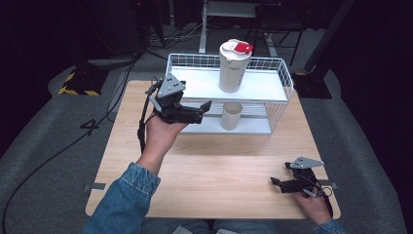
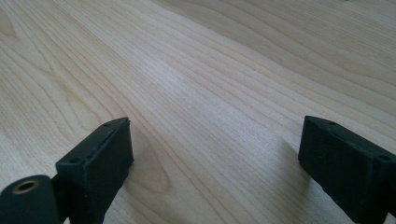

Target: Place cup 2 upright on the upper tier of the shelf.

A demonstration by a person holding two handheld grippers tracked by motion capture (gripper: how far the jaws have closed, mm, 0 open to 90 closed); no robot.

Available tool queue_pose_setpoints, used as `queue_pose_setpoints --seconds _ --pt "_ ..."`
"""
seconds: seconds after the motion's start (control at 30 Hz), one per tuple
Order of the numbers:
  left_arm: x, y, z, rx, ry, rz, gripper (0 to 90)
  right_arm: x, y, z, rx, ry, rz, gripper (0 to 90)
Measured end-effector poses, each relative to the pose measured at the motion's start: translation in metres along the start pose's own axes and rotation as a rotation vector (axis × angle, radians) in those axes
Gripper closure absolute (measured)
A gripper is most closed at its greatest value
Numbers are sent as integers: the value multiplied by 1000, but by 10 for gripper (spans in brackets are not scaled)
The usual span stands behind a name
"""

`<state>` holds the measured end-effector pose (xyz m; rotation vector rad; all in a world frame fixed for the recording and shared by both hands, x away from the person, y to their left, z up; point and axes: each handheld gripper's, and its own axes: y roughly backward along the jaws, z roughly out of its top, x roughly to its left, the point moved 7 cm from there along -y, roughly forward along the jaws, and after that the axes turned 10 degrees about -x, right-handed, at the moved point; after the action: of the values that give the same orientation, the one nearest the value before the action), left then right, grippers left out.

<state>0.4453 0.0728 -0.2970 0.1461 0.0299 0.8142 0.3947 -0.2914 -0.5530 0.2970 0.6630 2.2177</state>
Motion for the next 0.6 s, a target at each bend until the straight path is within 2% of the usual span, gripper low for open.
queue_pose_setpoints --seconds 0.1,0.33,0.4,0.53,0.6 --pt "-1 12 -9 16 -24 9 13 0 0 0 0 0 0 104" --pt "2 38 -33 30 14 13 17 0 0 0 0 1 0 104" --pt "4 45 -42 45 16 16 17 0 0 0 0 0 0 104" --pt "7 58 -61 86 -14 18 23 0 -1 0 -1 0 -1 104" --pt "10 64 -71 101 1 18 25 0 -2 1 0 -3 -8 100"
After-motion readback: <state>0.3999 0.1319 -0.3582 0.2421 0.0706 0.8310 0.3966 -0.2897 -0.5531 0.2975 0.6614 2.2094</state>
